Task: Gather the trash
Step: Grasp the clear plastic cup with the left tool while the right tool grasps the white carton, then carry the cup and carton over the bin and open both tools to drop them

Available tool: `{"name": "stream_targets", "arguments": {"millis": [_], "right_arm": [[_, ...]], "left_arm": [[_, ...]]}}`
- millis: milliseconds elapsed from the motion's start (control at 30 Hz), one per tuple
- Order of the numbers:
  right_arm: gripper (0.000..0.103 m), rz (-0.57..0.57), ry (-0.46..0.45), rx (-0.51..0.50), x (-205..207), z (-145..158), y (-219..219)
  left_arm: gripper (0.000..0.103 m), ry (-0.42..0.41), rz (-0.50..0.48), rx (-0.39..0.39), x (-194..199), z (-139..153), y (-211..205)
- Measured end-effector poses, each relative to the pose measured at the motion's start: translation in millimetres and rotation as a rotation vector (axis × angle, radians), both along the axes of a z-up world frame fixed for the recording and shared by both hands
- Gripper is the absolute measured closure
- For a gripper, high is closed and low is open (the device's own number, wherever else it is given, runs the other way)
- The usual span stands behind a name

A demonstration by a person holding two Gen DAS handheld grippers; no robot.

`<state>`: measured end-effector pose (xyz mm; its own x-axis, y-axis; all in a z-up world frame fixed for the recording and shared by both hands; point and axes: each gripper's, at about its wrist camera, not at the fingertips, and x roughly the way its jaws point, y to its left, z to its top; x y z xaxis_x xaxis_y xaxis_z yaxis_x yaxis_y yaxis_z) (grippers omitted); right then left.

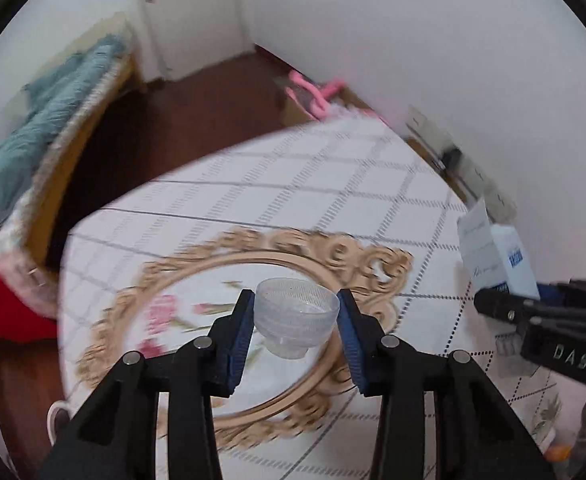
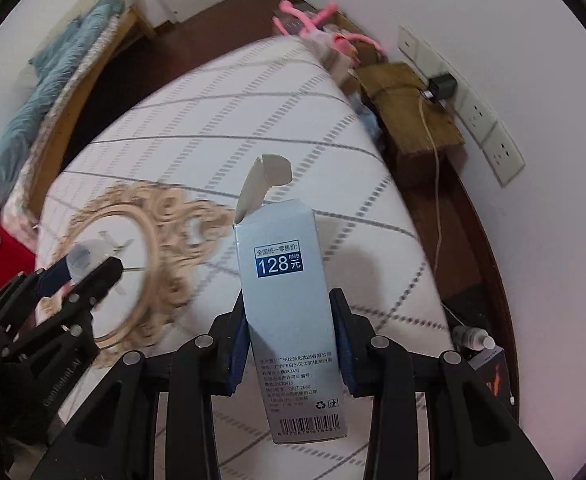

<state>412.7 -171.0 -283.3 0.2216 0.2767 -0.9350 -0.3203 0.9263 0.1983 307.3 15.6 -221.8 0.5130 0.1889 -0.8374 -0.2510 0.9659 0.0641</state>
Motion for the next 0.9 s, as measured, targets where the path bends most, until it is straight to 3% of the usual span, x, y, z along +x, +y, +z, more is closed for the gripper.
{"name": "stream_targets", "arguments": {"millis": [533, 733, 900], "right_arm": [[0.064, 0.246, -0.096, 0.249, -125.0, 122.2, 141.3], [0.064, 0.380, -0.087, 0.293, -187.3, 150.5, 222.6], [0.064, 0.501, -0.059, 0.303, -240.3, 151.4, 302.2]], "left_arm": [[0.065, -0.170, 0.333, 0.050, -184.8, 137.0, 123.0], [0.065, -0.191, 0.458, 0.066, -256.1, 153.3, 177.3], [0.065, -0.163, 0.588, 0.065, -315.7, 138.4, 234.2]]}}
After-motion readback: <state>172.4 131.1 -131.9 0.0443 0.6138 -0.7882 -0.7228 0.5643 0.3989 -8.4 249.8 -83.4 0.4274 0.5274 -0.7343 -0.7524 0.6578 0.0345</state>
